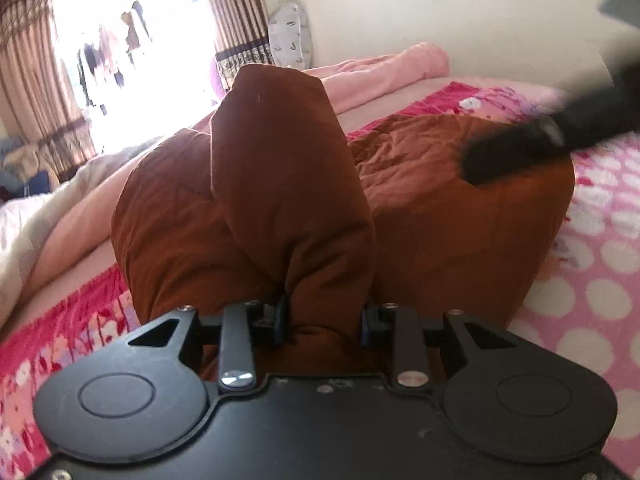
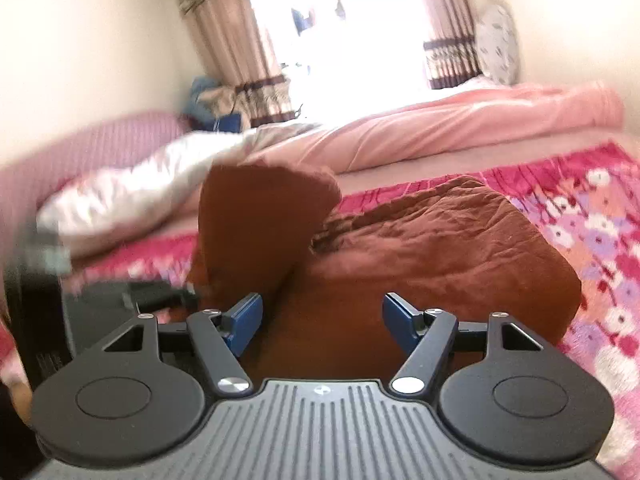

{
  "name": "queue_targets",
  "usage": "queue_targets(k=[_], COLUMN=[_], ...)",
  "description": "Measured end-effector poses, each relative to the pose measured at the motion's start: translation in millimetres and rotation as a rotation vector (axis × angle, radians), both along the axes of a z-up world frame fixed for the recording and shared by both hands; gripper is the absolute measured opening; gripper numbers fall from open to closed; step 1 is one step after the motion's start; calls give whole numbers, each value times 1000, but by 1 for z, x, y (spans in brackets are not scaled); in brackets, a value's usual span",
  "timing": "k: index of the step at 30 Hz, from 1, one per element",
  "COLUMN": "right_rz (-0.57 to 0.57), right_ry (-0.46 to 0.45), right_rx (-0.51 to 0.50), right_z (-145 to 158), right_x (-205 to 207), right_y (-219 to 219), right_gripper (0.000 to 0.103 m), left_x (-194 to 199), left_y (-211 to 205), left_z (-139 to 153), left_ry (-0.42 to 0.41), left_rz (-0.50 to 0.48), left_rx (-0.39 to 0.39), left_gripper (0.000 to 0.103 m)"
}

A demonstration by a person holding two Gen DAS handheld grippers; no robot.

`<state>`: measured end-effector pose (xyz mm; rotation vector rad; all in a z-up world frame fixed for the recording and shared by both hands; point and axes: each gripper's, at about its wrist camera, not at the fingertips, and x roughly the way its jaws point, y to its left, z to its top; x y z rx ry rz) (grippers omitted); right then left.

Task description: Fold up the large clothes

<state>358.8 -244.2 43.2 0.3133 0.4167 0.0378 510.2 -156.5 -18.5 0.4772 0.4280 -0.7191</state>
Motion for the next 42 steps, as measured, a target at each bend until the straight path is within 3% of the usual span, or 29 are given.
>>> queue_targets(k=[6,10,15,16,17,19,22,25,29,31,33,35,37,39,41,42], right_rz=[117,204,185,164,151,140,140,150,117,119,118,121,138,137,125,114], right_ry=[67,46,58,52,42,37,34,37,22,14,-4,-19,-33,-44,-56,-63], right_rx=[38,48,18,-8,-36,-32,-36,9,30,99,111,120,102,94,102,105], right_z=[0,-4,-6,-7,-9,-12,-8,-8,-12,-15,-14,-10,-5,-2,-1,-2], right_x=[55,52,60,63,64,68,65,63,56,52,48,45,41,38,36,34], right_y=[10,19,35,39,42,40,35,25,13,2,0,1,5,4,-1,-4], right_gripper=[78,75,75,67,41,30,24,23,21,21,20,20,19,19,19,19], left_x=[-1,-2,-11,-12,-12,-16,-33,-58,-91,-100,-97,-91,-78,-58,-41,-36], left_y=[5,5,-1,-1,0,3,12,30,55,48,32,21,14,14,25,30], left_z=[-4,-3,-6,-6,-5,-3,4,15,19,14,5,0,-7,-16,-20,-21], left_ry=[-14,-14,-47,-46,-43,-55,-113,-107,-13,-10,9,82,119,183,302,336], left_rz=[7,17,24,27,32,37,48,58,27,2,3,-36,-3,70,113,134], left_rx=[-16,-35,-12,-13,-20,-37,-36,-76,-161,-135,-94,-136,-145,-199,-332,-382], left_gripper=[30,30,30,30,30,32,36,36,35,35,33,34,34,33,33,28])
